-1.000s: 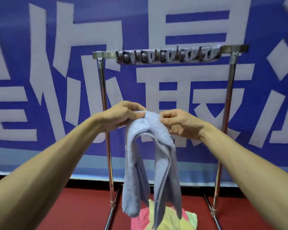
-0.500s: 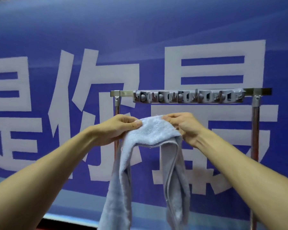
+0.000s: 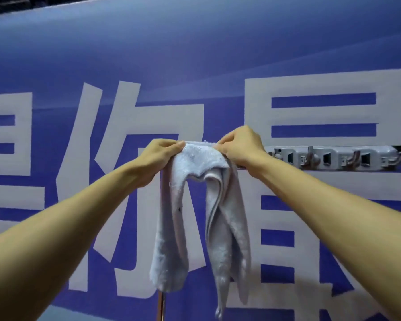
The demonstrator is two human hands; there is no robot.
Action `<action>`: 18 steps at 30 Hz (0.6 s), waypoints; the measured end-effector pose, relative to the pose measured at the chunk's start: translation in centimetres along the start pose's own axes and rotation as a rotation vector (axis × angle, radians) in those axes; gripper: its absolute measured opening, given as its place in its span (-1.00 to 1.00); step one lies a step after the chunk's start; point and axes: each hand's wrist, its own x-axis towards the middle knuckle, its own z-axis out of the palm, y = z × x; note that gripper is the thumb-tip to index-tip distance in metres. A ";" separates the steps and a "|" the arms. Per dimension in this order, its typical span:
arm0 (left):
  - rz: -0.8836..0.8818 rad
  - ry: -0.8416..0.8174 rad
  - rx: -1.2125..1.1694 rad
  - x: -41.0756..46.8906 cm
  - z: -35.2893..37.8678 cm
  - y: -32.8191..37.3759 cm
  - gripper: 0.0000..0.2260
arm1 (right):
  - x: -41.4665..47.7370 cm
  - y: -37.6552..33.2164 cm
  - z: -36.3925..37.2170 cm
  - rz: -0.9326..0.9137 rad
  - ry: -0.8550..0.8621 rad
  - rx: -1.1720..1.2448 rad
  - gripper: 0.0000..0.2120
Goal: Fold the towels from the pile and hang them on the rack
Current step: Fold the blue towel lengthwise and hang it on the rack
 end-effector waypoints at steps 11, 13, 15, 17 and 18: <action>-0.067 0.140 -0.168 2.4 2.5 -3.4 -0.86 | 0.1 -0.1 3.2 -0.231 0.018 -0.647 -0.84; -0.117 0.124 -0.271 1.5 3.0 -4.3 -0.84 | 0.0 1.3 4.1 -0.177 -0.005 -0.547 -0.84; -0.165 0.099 -0.338 0.8 3.4 -4.9 -0.81 | 0.0 2.7 4.9 -0.148 0.018 -0.418 -0.81; -0.191 0.060 -0.349 0.1 3.4 -5.1 -0.78 | -0.3 3.1 5.4 -0.131 0.050 -0.341 -0.80; -0.193 0.037 -0.351 -0.2 3.3 -5.0 -0.77 | -0.6 3.1 5.5 -0.128 0.052 -0.309 -0.80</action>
